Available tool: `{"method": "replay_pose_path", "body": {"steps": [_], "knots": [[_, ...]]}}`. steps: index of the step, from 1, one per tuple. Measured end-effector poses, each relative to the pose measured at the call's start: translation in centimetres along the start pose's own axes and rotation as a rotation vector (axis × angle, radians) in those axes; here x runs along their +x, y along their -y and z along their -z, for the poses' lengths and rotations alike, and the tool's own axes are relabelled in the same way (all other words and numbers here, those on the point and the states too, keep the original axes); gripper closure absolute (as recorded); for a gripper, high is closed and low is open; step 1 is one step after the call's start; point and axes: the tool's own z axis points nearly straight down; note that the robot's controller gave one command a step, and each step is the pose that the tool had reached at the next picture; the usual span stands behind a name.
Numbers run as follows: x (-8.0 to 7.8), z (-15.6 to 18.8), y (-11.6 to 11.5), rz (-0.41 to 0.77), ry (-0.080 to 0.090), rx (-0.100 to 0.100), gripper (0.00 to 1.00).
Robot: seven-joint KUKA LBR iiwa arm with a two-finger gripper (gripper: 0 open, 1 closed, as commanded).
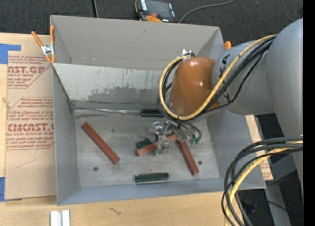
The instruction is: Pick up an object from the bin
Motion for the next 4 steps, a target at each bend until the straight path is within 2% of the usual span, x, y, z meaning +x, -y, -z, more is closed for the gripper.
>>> {"method": "replay_pose_path", "body": {"steps": [1, 2, 3, 4], "knots": [[8.4, -1.0, 6.3, 0.332, 0.033, 0.009, 1.0], [5.2, 0.0, 1.1, 0.784, 0.02, 0.009, 1.0], [5.7, -0.3, 1.0, 0.784, 0.003, -0.003, 0.0], [5.7, -0.3, 1.0, 0.784, 0.006, -0.001, 1.0]]}}
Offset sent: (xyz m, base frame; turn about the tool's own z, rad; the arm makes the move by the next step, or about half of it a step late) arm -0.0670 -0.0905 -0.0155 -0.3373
